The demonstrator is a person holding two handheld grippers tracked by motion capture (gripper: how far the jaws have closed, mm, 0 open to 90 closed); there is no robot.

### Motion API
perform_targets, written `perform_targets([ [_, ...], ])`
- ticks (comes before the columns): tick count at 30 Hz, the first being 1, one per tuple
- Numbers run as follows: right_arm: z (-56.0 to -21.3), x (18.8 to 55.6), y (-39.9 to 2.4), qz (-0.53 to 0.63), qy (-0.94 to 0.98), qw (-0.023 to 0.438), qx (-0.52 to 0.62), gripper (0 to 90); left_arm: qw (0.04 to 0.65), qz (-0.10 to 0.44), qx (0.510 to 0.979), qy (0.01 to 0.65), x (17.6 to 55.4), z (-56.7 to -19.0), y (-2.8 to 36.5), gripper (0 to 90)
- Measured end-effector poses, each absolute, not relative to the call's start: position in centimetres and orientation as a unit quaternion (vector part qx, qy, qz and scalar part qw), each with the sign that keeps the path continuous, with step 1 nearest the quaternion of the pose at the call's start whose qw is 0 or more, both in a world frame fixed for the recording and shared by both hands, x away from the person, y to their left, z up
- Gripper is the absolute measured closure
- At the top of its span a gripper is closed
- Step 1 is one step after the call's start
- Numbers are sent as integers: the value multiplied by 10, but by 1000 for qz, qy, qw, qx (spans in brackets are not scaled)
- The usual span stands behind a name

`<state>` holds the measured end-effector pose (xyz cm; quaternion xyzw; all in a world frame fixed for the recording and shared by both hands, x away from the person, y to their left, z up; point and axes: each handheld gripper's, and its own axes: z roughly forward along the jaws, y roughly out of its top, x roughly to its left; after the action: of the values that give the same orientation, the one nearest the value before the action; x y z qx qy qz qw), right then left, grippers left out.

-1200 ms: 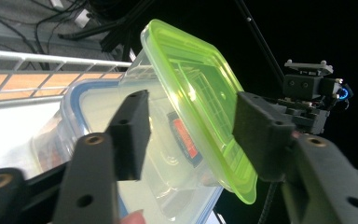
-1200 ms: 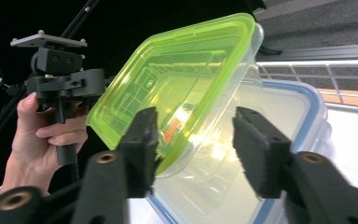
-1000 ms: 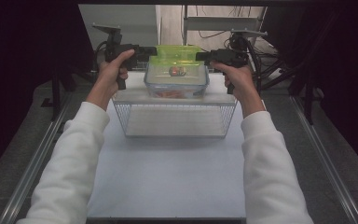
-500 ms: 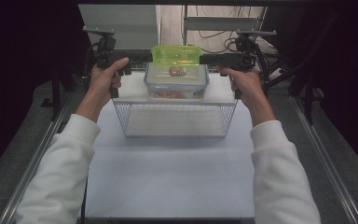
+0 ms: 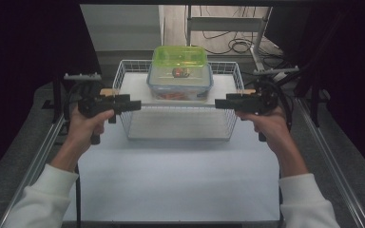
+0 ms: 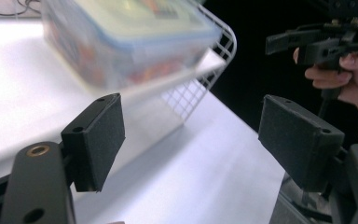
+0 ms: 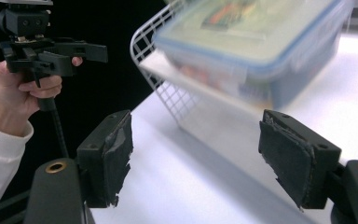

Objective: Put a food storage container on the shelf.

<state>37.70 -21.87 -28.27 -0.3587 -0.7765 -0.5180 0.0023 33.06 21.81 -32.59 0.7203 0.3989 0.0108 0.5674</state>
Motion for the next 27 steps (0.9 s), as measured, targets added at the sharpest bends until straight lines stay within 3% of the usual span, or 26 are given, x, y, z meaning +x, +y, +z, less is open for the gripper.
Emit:
perform_targets([
  [11, -341, 332, -231, -476, -806, 1, -351, 270, 517, 2, 759, 397, 287, -389, 216, 219],
  [20, -401, 326, -232, -427, -825, 23, -371, 275, 464, 11, 785, 410, 273, -427, 213, 221],
  [27, -427, 324, -229, -401, -835, 25, -375, 275, 440, 7, 797, 414, 273, -445, 205, 222],
])
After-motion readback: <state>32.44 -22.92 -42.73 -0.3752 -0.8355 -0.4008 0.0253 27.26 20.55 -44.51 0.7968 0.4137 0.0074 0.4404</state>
